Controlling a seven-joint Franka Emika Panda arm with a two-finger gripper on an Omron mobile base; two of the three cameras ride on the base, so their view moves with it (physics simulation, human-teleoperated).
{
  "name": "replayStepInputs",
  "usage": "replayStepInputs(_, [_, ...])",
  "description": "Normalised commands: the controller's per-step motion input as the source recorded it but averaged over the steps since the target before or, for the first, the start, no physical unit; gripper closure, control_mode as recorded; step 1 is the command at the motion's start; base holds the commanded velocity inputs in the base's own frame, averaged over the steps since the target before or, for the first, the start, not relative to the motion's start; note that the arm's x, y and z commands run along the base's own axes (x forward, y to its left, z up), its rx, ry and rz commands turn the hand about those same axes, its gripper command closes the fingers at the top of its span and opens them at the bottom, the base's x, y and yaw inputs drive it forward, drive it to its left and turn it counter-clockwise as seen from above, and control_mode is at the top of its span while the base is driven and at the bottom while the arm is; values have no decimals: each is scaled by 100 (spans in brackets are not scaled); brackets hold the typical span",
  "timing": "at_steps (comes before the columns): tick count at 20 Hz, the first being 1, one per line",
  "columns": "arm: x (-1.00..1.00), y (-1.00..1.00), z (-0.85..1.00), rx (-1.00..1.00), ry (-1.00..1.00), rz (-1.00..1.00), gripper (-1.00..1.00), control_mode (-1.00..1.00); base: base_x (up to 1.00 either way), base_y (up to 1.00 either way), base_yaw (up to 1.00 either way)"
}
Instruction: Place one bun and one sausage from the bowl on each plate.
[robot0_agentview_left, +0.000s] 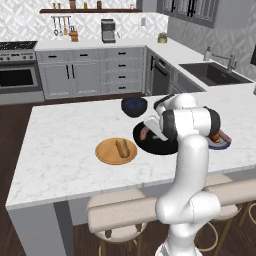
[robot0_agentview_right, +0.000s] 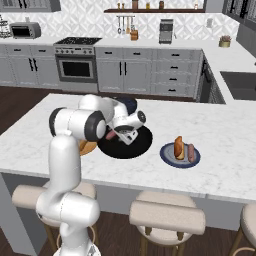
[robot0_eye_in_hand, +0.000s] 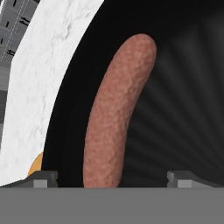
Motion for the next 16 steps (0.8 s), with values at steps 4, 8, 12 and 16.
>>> replayStepInputs(4, [0,25,-7,1,0,1,-100,-100,0,0,0])
replayStepInputs(8, [2,31,-16,0,0,0,-100,-100,0,0,0])
replayStepInputs(12, [12,11,-21,0,0,1,-100,-100,0,0,0])
replayStepInputs(16, [1,11,-22,9,0,1,-100,-100,0,0,0])
